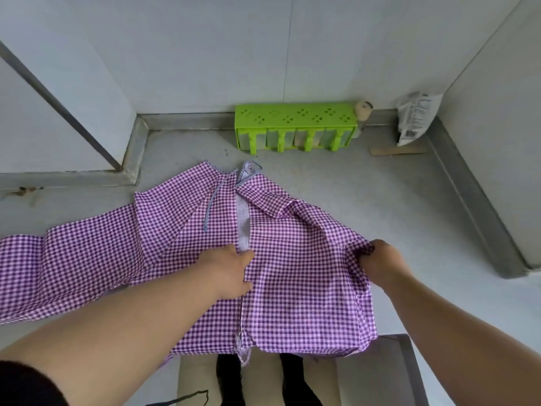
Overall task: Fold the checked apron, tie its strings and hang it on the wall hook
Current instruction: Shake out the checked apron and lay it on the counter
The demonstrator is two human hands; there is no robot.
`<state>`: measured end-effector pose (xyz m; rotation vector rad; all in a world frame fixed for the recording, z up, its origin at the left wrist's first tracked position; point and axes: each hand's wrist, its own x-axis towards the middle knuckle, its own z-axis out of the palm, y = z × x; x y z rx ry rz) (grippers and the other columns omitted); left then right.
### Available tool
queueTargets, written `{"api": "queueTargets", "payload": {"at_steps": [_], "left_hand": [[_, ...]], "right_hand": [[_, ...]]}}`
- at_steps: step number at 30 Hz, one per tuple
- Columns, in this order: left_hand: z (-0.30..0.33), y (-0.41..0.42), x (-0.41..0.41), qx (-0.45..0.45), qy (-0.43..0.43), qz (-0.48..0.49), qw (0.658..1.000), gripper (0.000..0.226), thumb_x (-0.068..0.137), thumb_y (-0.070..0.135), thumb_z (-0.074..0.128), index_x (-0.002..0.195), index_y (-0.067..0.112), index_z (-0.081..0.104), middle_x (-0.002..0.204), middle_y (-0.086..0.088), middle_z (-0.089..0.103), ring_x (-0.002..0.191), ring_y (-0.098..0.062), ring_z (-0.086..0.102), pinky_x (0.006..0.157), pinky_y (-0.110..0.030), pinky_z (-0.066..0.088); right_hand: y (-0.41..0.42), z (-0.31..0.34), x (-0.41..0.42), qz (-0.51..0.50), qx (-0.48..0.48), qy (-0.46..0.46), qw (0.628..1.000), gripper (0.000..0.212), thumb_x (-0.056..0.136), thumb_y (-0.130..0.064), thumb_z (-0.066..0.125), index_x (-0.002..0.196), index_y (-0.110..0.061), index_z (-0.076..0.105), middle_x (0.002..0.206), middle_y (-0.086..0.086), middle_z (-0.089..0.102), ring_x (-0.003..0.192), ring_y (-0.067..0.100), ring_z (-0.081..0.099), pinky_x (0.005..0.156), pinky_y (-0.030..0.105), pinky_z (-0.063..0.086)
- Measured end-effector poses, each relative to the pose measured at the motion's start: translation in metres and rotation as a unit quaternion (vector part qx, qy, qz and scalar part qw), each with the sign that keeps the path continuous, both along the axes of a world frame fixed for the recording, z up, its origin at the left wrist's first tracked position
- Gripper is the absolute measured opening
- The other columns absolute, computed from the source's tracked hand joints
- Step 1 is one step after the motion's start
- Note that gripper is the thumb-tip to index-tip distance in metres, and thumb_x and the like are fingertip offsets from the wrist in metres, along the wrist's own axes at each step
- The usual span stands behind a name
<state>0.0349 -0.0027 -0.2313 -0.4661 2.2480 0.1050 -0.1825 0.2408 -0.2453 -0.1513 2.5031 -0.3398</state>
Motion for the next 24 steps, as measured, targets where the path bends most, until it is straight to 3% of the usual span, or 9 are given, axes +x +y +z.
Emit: {"api": "queueTargets", "payload": {"at_steps": [5, 7, 9, 11, 14, 16, 19, 22, 24], "left_hand": [[0.003, 0.000, -0.011, 0.005, -0.009, 0.005, 1.000, 0.078, 0.098, 0.068, 0.050, 0.161, 0.033, 0.019, 0.150, -0.009, 0.048, 0.125, -0.031, 0.059, 0.096, -0.047, 0.055], [0.002, 0.000, -0.013, 0.002, -0.014, 0.007, 1.000, 0.077, 0.098, 0.067, 0.050, 0.161, 0.034, 0.019, 0.150, -0.008, 0.048, 0.125, -0.031, 0.059, 0.096, -0.046, 0.055], [0.001, 0.000, -0.015, 0.003, -0.014, 0.011, 1.000, 0.076, 0.098, 0.067, 0.050, 0.160, 0.033, 0.020, 0.150, -0.008, 0.049, 0.125, -0.030, 0.059, 0.095, -0.045, 0.055], [0.001, -0.001, -0.017, 0.009, -0.008, 0.013, 1.000, 0.076, 0.098, 0.066, 0.050, 0.161, 0.033, 0.021, 0.151, -0.007, 0.049, 0.126, -0.030, 0.059, 0.096, -0.045, 0.054], [0.004, -0.004, -0.019, 0.015, -0.005, 0.016, 1.000, 0.079, 0.099, 0.066, 0.049, 0.163, 0.034, 0.017, 0.153, -0.007, 0.049, 0.128, -0.029, 0.059, 0.097, -0.045, 0.054], [0.005, -0.005, -0.020, 0.015, -0.002, 0.021, 1.000, 0.077, 0.098, 0.067, 0.048, 0.161, 0.038, 0.017, 0.153, -0.005, 0.049, 0.125, -0.029, 0.061, 0.097, -0.047, 0.054], [0.005, -0.006, -0.020, 0.016, 0.007, 0.023, 1.000, 0.073, 0.097, 0.068, 0.047, 0.159, 0.041, 0.019, 0.154, -0.004, 0.049, 0.126, -0.029, 0.060, 0.098, -0.047, 0.053], [0.003, -0.006, -0.019, 0.010, 0.010, 0.024, 1.000, 0.073, 0.098, 0.068, 0.047, 0.160, 0.041, 0.019, 0.159, -0.004, 0.044, 0.129, -0.029, 0.058, 0.097, -0.047, 0.053], [0.002, -0.006, -0.020, 0.004, 0.024, 0.015, 1.000, 0.072, 0.099, 0.066, 0.047, 0.161, 0.037, 0.022, 0.165, -0.004, 0.035, 0.132, -0.029, 0.055, 0.098, -0.047, 0.054]], "right_hand": [[-0.018, 0.017, -0.006, -0.120, -0.156, 0.047, 0.979, 0.032, 0.091, -0.007, 0.043, 0.119, -0.008, 0.059, 0.099, 0.011, 0.067, 0.085, 0.028, 0.062, 0.076, 0.037, 0.051], [-0.027, 0.039, 0.004, -0.073, -0.246, 0.118, 0.959, 0.033, 0.090, -0.003, 0.049, 0.119, -0.016, 0.059, 0.106, 0.004, 0.063, 0.093, 0.025, 0.056, 0.082, 0.031, 0.043], [-0.034, 0.060, 0.017, 0.114, -0.339, 0.235, 0.904, 0.032, 0.082, -0.002, 0.059, 0.111, -0.015, 0.064, 0.112, -0.001, 0.065, 0.102, 0.025, 0.061, 0.089, 0.037, 0.048], [-0.036, 0.063, 0.030, 0.377, -0.345, 0.336, 0.791, 0.022, 0.081, -0.010, 0.064, 0.102, -0.014, 0.070, 0.122, 0.003, 0.070, 0.108, 0.027, 0.065, 0.094, 0.046, 0.051], [-0.031, 0.042, 0.057, 0.623, -0.245, 0.263, 0.695, 0.018, 0.085, -0.016, 0.065, 0.099, -0.022, 0.075, 0.111, -0.003, 0.074, 0.098, 0.022, 0.067, 0.095, 0.043, 0.053], [-0.022, 0.029, 0.068, 0.643, -0.171, 0.152, 0.731, 0.022, 0.089, -0.024, 0.050, 0.093, -0.025, 0.072, 0.092, -0.008, 0.072, 0.084, 0.018, 0.065, 0.084, 0.039, 0.056], [-0.016, 0.026, 0.059, 0.486, -0.146, 0.092, 0.857, 0.030, 0.090, -0.038, 0.037, 0.097, -0.030, 0.065, 0.090, -0.011, 0.069, 0.079, 0.013, 0.062, 0.077, 0.033, 0.055], [-0.024, 0.030, 0.041, 0.263, -0.139, 0.088, 0.951, 0.021, 0.096, -0.046, 0.049, 0.108, -0.035, 0.062, 0.104, -0.011, 0.066, 0.087, 0.012, 0.063, 0.078, 0.034, 0.057], [-0.032, 0.030, 0.035, 0.161, -0.108, 0.039, 0.980, 0.046, 0.094, -0.065, 0.052, 0.127, -0.033, 0.058, 0.122, -0.008, 0.062, 0.102, 0.014, 0.064, 0.089, 0.037, 0.058]]}}
